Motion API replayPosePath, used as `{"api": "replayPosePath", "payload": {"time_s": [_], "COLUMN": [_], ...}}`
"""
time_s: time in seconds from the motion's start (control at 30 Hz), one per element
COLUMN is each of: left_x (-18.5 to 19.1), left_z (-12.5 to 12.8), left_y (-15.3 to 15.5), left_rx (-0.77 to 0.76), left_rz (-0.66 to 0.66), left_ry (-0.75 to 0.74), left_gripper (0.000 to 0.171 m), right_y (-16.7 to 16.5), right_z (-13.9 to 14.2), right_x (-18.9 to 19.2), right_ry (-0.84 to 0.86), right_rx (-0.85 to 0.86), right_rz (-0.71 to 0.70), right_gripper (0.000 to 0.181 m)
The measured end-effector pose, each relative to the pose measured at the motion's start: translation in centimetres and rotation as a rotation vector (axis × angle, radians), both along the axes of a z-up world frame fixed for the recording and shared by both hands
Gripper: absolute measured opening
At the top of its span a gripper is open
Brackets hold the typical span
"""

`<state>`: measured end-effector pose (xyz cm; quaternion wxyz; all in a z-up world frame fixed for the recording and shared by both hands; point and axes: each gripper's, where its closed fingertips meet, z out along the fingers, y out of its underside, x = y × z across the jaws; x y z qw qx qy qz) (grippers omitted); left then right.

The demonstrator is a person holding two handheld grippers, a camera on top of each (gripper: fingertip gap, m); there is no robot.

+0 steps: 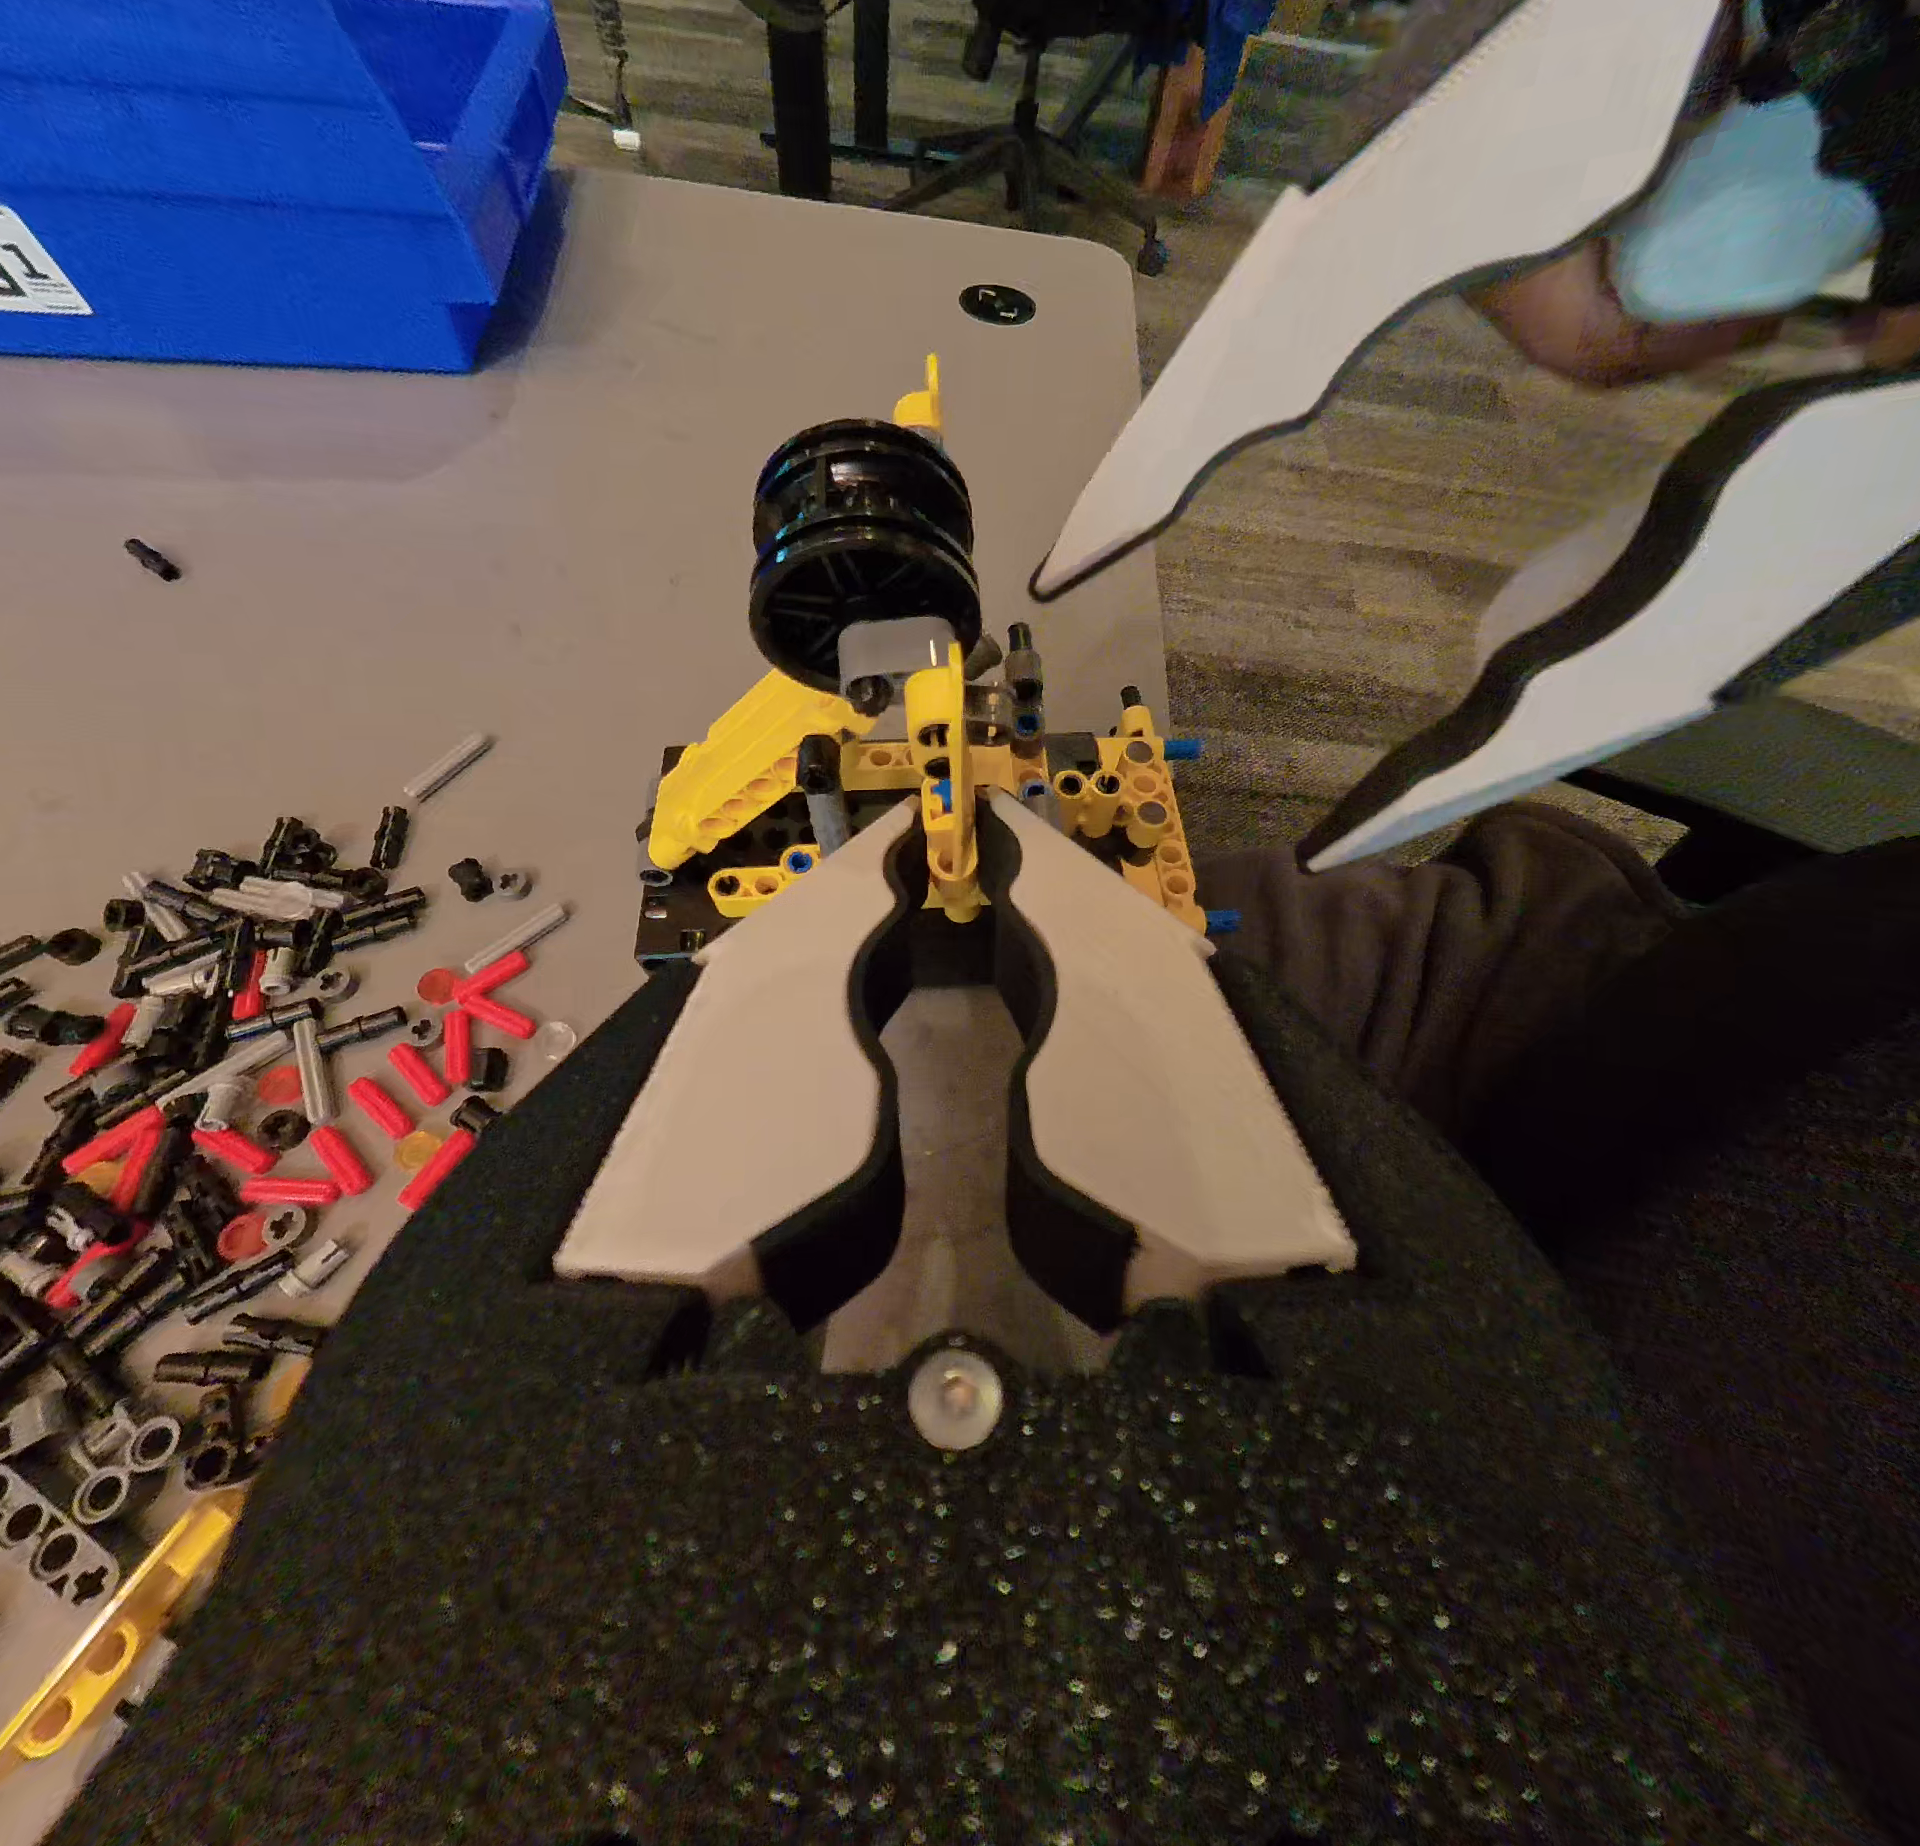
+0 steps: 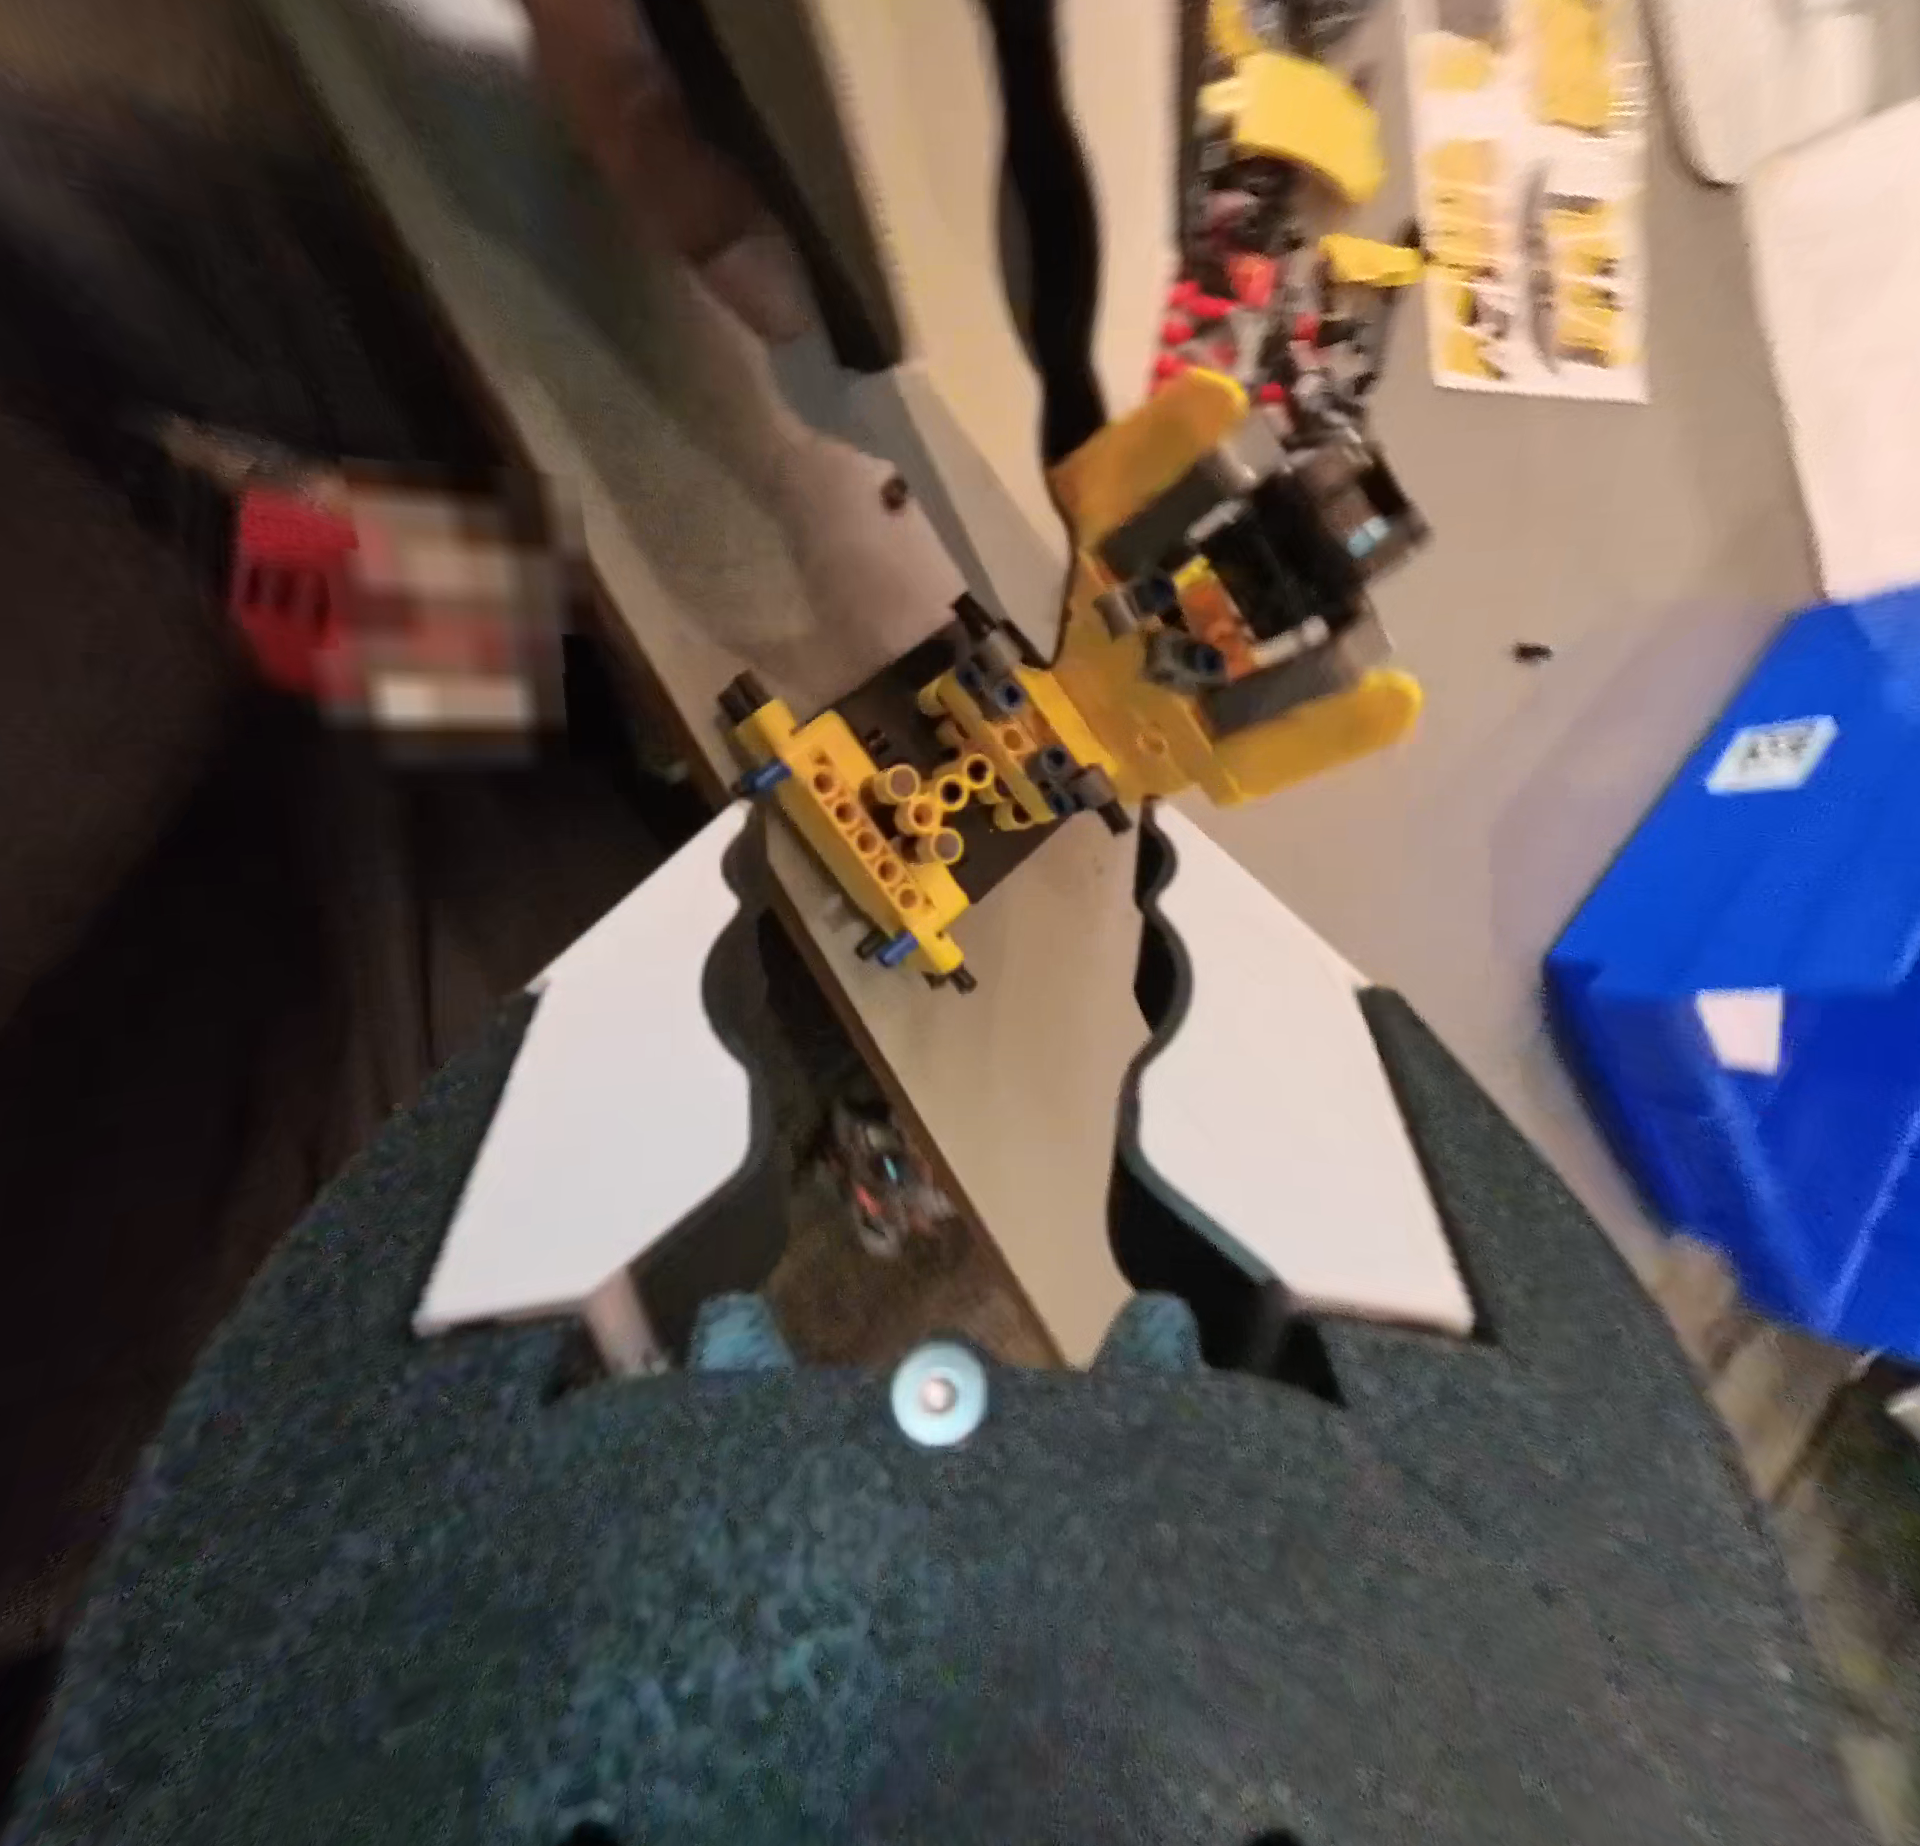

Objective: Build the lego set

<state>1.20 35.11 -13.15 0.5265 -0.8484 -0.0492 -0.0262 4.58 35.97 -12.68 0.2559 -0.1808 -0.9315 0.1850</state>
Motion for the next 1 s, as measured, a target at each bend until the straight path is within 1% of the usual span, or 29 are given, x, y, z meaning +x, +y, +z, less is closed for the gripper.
{"api": "replayPosePath", "payload": {"time_s": [0.1,0.17,0.2,0.23,0.3,0.37,0.4,0.5,0.57,0.63,0.67,0.73,0.83,0.9,1.0], "left_x": [-0.1,-0.4,-0.9,-1.1,-1.5,-1.5,-1.5,-1.3,-1.3,-1.3,-1.3,-1.3,-1.4,-1.5,-1.1], "left_z": [0.0,0.0,0.1,0.1,0.1,0.0,0.0,0.0,0.0,0.1,0.0,0.0,0.0,0.0,0.0], "left_y": [0.0,-0.1,-0.3,-0.4,-0.7,-0.9,-0.9,-1.0,-1.0,-1.1,-1.0,-1.0,-1.1,-1.2,-1.1], "left_rx": [-0.009,-0.025,-0.037,-0.043,-0.045,-0.046,-0.047,-0.044,-0.028,-0.001,0.010,0.024,0.011,-0.007,-0.021], "left_rz": [0.021,0.060,0.101,0.119,0.163,0.177,0.181,0.210,0.242,0.278,0.296,0.328,0.360,0.370,0.367], "left_ry": [0.017,0.018,0.024,0.016,-0.020,-0.048,-0.061,-0.064,-0.058,-0.069,-0.077,-0.090,-0.100,-0.101,-0.136], "left_gripper": [0.009,0.012,0.016,0.016,0.016,0.016,0.016,0.017,0.017,0.017,0.017,0.017,0.017,0.017,0.017], "right_y": [0.5,1.2,1.3,1.3,1.2,0.7,0.5,0.1,-0.1,-0.3,-0.5,-0.6,-0.3,0.1,0.6], "right_z": [-0.5,-1.3,-1.2,-0.9,-0.9,-1.3,-1.5,-1.5,-1.1,-1.3,-1.7,-2.8,-2.8,-3.0,-3.1], "right_x": [-0.1,-0.5,-0.7,-0.8,-0.9,-0.8,-0.8,-0.5,-0.4,-0.4,-0.4,-0.7,-1.1,-1.1,-1.0], "right_ry": [0.177,0.316,0.391,0.453,0.503,0.479,0.453,0.352,0.312,0.279,0.259,0.252,0.270,0.230,0.189], "right_rx": [-0.211,-0.268,-0.299,-0.332,-0.375,-0.416,-0.438,-0.574,-0.701,-0.780,-0.788,-0.751,-0.741,-0.753,-0.762], "right_rz": [-0.194,-0.304,-0.344,-0.380,-0.438,-0.431,-0.418,-0.385,-0.396,-0.404,-0.403,-0.402,-0.389,-0.374,-0.331], "right_gripper": [0.071,0.072,0.072,0.072,0.070,0.057,0.055,0.060,0.066,0.068,0.068,0.071,0.078,0.072,0.071]}}
